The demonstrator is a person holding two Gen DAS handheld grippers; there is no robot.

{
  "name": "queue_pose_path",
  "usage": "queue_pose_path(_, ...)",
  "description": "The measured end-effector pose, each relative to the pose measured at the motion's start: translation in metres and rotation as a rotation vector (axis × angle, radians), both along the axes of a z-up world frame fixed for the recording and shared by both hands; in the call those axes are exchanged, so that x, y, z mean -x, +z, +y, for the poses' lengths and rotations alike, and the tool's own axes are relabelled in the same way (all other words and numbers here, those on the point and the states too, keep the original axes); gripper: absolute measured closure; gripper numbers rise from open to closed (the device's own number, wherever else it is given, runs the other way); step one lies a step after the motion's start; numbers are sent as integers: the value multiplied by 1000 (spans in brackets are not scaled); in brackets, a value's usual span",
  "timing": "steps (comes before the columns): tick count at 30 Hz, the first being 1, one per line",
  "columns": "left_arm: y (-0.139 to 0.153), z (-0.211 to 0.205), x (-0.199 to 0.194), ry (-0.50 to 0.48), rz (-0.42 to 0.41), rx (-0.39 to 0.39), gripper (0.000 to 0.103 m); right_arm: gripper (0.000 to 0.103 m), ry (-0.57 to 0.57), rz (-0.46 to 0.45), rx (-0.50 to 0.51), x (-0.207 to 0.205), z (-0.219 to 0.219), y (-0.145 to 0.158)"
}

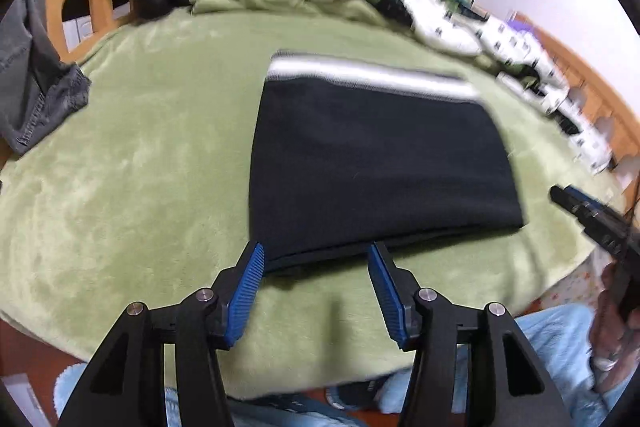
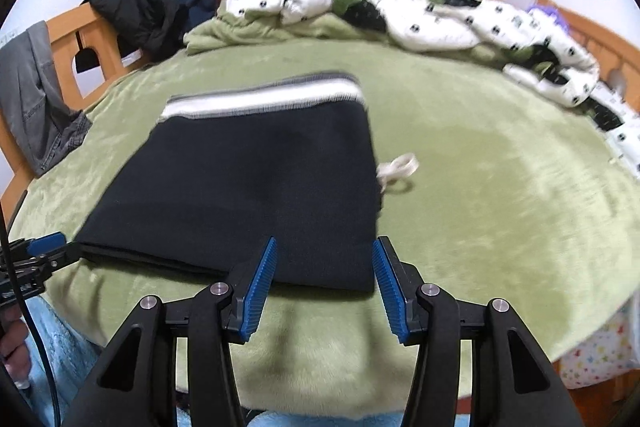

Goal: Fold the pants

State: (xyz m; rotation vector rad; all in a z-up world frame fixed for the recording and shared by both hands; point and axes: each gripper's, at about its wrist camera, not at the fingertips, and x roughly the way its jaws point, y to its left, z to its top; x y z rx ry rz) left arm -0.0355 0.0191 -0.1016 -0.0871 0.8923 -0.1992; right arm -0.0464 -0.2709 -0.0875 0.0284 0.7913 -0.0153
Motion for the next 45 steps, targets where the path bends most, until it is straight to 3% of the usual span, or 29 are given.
queue_pose_path(2, 25, -2, 12, 4, -49, -10, 50, 50, -5, -24, 5, 9, 3, 19)
queue_pose_path(4, 50, -7, 26, 8, -95, -28, 42, 48, -20, -47, 13, 17, 6, 38)
queue_pose_path(6, 70, -12, 37, -2, -123, -30, 40, 33, -46, -73, 20, 28, 8, 57)
queue_pose_path(8, 83, -15, 43, 9, -146, -35, 31, 15, -53, -112, 13, 40, 10, 73)
queue_pose_path(11, 100, -17, 54, 35, -184, -40, 27, 4, -55, -155, 17, 57, 12, 91)
queue_pose_path(22, 120, -26, 74, 39, -216, -54, 23, 2, -96, -173, -23, 83, -3, 106)
queue_pose_path(45, 122, -23, 80, 49, -217, -59, 23, 2, -96, -189, -1, 92, 1, 111)
